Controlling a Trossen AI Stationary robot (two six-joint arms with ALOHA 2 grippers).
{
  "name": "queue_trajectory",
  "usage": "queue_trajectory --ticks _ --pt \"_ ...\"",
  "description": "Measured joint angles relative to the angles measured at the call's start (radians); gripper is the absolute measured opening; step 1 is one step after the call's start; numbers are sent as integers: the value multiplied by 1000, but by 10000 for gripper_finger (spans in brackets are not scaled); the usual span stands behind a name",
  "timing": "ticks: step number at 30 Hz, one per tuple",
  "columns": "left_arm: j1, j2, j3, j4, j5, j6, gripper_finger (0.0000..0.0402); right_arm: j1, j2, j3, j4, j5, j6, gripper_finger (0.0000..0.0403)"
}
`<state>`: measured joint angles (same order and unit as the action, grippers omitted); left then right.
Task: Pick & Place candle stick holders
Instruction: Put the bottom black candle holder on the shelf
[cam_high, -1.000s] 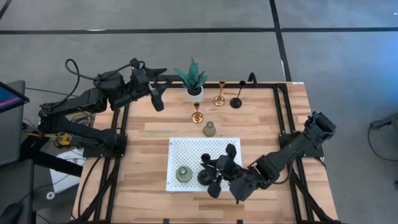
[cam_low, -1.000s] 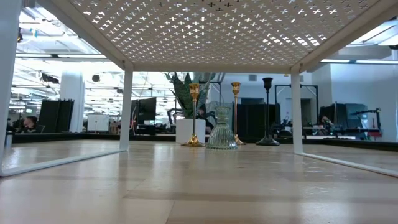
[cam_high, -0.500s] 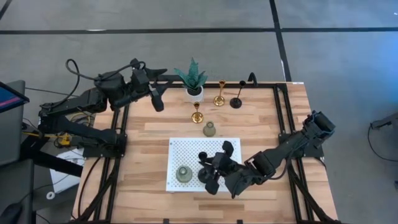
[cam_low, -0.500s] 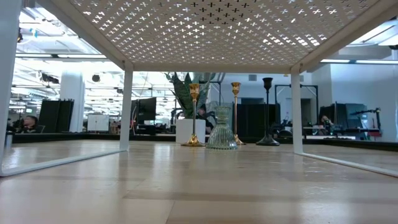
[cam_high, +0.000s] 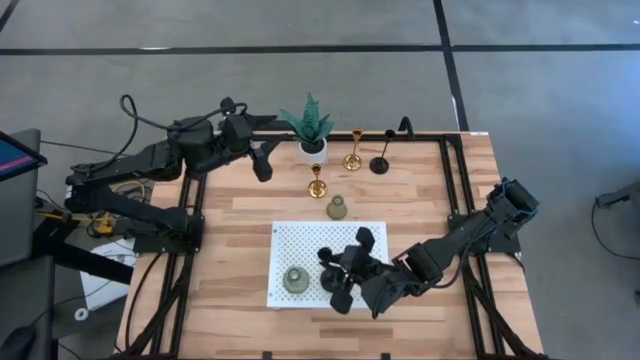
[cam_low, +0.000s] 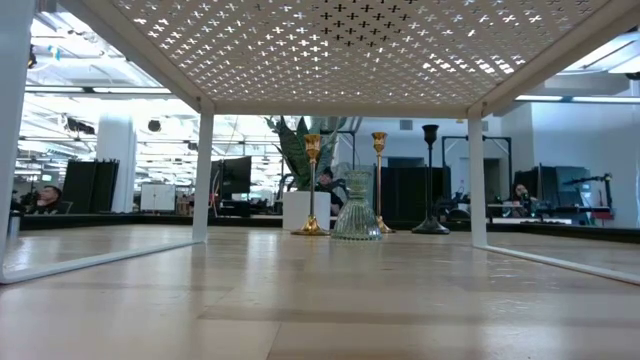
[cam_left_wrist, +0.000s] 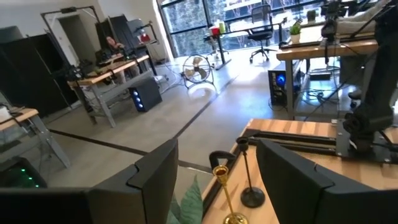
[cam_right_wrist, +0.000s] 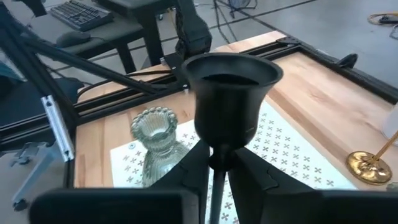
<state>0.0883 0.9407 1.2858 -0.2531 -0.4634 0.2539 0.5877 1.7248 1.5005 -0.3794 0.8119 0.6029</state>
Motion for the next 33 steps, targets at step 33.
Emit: queue_trajectory --ticks 33 --pt "-33 5 0 -1 0 0 218 26 -103 0 -226 -291 230 198"
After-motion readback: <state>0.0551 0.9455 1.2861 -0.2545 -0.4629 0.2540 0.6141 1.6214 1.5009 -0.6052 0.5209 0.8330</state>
